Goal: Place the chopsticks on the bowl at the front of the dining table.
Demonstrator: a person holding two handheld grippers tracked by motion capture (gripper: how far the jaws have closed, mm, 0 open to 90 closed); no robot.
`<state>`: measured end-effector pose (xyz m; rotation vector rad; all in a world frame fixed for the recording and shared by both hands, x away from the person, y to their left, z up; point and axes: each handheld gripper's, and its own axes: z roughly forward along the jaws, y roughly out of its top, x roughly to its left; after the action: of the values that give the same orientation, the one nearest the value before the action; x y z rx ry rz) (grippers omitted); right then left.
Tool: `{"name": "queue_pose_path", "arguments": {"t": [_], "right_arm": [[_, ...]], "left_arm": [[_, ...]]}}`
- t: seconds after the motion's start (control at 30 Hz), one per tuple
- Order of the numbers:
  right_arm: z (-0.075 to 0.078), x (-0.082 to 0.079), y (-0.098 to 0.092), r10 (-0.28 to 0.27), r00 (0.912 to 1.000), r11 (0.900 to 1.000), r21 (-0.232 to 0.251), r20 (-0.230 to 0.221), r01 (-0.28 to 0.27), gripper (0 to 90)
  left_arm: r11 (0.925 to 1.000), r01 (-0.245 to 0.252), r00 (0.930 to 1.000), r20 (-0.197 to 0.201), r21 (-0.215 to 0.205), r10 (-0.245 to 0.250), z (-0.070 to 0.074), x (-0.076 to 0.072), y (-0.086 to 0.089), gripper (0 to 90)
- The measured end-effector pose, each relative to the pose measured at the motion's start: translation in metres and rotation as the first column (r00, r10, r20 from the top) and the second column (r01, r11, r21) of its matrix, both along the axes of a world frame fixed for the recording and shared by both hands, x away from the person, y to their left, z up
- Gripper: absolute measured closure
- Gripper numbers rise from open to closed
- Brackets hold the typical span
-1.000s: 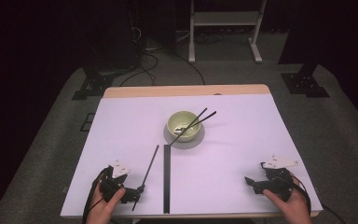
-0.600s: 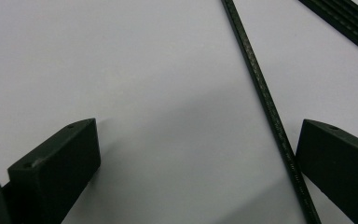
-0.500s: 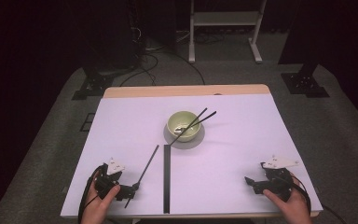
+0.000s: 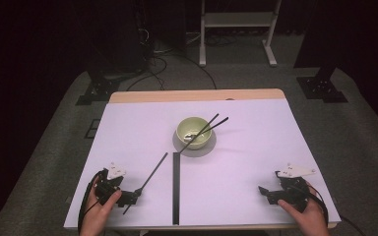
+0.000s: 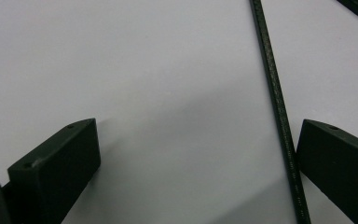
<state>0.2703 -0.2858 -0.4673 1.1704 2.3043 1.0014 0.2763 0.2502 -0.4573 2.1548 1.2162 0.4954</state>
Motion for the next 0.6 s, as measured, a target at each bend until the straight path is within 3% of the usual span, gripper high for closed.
{"name": "queue_pose_path", "arguments": {"t": [0.6], "right_arm": [[0.000, 0.000, 0.000, 0.001, 1.0000, 1.000, 0.000, 0.001, -0.001, 12.3]], "left_arm": [[0.9995, -0.031, 0.9995, 0.003, -0.005, 0.031, 0.000, 0.012, 0.017, 0.0]]}}
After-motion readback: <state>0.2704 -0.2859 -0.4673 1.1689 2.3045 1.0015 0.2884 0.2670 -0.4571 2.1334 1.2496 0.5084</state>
